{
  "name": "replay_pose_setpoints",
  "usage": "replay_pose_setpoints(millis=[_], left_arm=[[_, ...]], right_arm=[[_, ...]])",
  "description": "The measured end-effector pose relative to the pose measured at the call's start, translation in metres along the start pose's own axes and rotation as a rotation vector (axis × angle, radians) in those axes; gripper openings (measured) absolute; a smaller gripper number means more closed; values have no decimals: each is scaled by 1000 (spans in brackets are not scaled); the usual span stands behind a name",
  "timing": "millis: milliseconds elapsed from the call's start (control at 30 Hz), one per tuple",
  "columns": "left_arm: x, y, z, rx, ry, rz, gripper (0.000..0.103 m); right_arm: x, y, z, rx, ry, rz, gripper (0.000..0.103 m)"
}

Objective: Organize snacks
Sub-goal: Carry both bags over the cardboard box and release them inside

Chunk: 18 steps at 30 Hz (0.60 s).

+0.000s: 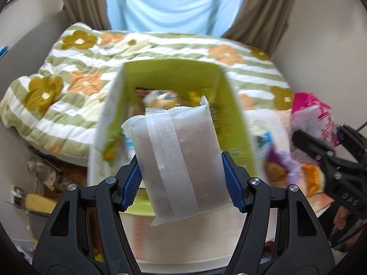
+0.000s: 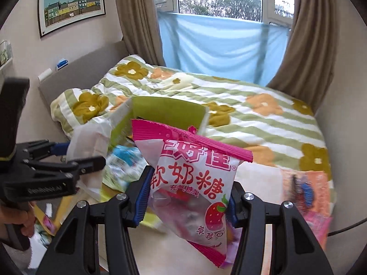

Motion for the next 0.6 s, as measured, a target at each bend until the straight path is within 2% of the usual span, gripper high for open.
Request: replay_pose_setpoints(millis=[167,400,467,500,533,600], left_arm=[[4,-38,35,-12,-32,62,62],[17,-65,37,3,-28,119,64],[18,-64,38,4,-17,106,73],[19,-64,38,1,-15,100,91],[20,-64,38,-11,-13,97,103],[22,-60,41,-25,3,88,103]], right_arm=[[-3,-39,25,-13,-52,48,50],[4,-67,32,-34,-114,107,50],[4,-71,34,-43,-106,115,50],[4,-73,34,-48,-102,121,50],[6,-74,34,-56,-99,128,50],[7,-79,35,-73,-92,147,50]])
Point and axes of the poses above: each gripper's, at about its wrist camera, not at the fingertips, and y roughly against the way its jaws point, z to its left, x to its underside, the point moved 8 cm from there along -y, roughly the way its jaws point, and after that the axes turned 5 degrees about -x, right-handed, at the moved point
